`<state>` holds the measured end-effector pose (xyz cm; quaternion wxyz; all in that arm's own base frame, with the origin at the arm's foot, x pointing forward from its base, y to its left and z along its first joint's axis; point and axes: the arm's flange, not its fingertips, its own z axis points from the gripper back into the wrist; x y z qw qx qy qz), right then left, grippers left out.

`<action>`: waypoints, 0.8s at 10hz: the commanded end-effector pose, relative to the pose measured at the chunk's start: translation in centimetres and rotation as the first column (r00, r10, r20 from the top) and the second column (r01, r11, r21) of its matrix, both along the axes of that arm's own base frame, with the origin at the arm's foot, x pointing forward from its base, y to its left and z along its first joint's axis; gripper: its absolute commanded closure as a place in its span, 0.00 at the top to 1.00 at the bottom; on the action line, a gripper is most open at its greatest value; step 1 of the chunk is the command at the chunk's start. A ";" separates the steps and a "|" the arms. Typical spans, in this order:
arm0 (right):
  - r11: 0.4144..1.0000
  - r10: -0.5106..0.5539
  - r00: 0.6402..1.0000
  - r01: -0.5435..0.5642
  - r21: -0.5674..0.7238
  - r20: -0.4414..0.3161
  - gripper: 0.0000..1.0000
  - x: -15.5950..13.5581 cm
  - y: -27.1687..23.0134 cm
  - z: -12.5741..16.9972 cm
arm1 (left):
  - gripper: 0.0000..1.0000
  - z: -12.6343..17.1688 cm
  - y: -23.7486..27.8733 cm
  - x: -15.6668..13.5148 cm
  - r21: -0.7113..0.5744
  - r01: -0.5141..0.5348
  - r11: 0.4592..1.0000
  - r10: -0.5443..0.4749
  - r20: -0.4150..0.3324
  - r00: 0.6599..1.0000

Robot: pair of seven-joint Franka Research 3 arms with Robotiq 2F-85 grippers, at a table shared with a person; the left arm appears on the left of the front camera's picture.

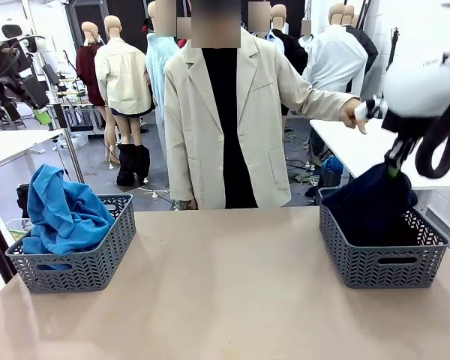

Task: Sort the tops and bottoms.
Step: Sort the clothes according to human instructions.

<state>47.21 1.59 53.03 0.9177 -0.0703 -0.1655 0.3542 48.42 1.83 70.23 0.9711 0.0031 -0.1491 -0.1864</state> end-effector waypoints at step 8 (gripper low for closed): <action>1.000 -0.002 1.000 0.002 -0.002 0.029 1.00 -2.9 4.4 7.8 | 1.00 0.2 0.0 -0.2 0.001 -0.003 1.000 0.003 0.000 1.000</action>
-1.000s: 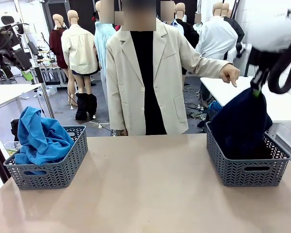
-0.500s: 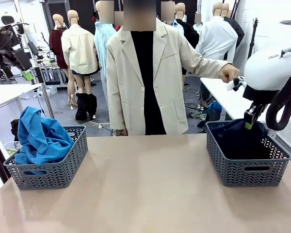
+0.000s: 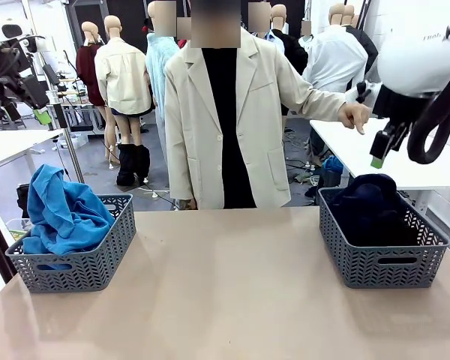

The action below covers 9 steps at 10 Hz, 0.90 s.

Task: Sort the tops and bottoms.
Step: Sort the clothes according to human instructions.

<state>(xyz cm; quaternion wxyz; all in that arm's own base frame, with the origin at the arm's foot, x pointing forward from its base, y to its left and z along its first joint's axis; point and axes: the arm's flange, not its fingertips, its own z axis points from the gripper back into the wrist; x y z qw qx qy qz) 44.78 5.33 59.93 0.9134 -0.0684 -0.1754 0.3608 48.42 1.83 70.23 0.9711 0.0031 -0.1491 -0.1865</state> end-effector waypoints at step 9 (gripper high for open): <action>1.000 0.012 1.000 -0.012 0.001 0.028 1.00 -0.7 0.8 2.0 | 1.00 0.2 0.0 -0.2 0.001 -0.003 1.000 0.003 0.000 1.000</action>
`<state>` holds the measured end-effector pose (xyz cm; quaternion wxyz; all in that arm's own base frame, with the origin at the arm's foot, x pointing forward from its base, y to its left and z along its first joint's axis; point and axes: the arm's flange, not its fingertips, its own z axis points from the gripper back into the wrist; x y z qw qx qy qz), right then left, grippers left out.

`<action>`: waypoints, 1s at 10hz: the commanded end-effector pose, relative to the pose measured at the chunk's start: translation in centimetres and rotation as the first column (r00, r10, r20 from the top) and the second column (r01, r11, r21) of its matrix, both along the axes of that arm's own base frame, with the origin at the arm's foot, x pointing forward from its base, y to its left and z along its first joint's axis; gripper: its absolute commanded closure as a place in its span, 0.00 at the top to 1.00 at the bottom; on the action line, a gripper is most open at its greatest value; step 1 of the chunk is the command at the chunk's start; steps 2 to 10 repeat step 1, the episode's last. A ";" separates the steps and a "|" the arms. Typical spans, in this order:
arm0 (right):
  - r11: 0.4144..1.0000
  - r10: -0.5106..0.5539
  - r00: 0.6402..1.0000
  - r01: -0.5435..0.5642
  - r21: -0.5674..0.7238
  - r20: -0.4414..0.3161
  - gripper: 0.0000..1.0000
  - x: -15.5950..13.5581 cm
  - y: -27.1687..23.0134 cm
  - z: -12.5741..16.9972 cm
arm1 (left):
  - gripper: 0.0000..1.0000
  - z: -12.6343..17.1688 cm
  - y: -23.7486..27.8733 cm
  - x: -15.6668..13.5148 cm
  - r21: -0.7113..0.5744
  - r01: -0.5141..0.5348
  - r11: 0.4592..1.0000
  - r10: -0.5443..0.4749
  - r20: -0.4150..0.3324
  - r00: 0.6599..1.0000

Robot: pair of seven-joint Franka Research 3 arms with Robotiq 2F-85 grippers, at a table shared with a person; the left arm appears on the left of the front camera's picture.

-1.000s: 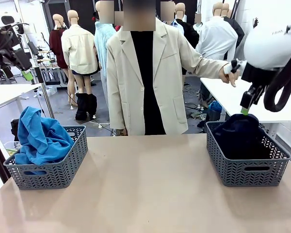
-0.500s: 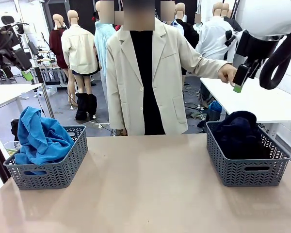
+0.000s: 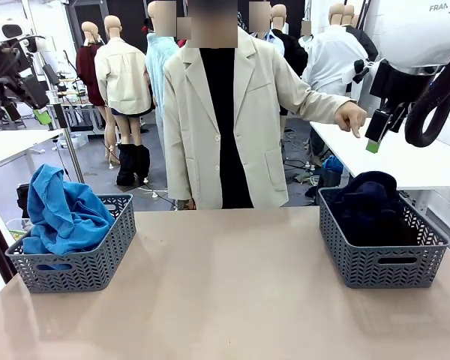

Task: Sort the tops and bottoms.
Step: Sort the clothes according to human instructions.

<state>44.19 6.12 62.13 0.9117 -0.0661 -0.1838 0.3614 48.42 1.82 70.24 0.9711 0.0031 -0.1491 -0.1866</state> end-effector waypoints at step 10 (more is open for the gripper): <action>1.000 0.008 1.000 -0.008 -0.009 0.013 1.00 -0.1 0.1 -0.1 | 1.00 0.2 0.0 -0.2 0.001 -0.004 1.000 0.004 0.000 1.000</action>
